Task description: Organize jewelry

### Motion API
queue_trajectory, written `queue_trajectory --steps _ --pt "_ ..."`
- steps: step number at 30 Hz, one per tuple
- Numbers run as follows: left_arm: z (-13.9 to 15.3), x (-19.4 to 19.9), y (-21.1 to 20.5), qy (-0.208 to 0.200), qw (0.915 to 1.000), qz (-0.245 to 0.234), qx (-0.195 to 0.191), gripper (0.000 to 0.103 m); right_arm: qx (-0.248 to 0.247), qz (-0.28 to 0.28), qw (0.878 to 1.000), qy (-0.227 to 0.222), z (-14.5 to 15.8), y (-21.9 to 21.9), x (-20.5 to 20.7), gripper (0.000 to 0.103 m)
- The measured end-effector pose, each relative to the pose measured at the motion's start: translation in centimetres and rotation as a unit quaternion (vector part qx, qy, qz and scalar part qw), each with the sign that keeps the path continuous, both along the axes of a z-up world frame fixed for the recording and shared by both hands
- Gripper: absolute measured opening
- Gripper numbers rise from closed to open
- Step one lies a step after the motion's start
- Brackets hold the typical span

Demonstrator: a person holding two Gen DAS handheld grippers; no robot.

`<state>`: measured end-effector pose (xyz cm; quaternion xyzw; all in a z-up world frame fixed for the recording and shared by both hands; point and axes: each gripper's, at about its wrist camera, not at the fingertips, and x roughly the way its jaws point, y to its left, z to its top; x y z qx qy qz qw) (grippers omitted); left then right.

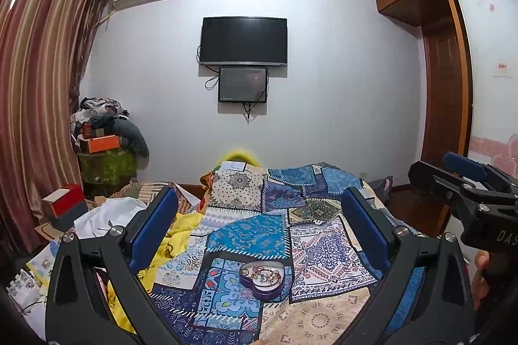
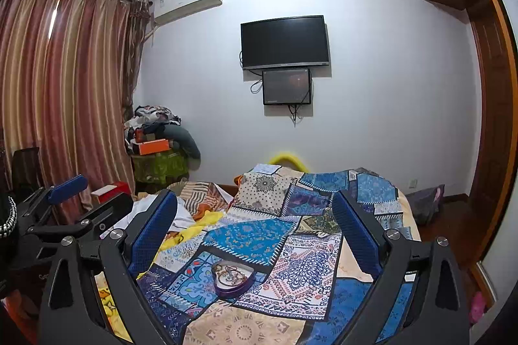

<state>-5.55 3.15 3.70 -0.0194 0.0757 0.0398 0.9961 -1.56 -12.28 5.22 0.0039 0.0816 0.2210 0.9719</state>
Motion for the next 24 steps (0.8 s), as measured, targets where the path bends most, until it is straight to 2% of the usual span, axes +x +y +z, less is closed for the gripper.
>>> queue_trajectory --steps 24 --pt "-0.55 0.61 0.02 0.011 0.9999 -0.009 0.000 0.101 -0.002 -0.003 1.000 0.013 -0.29 0.38 0.32 0.095"
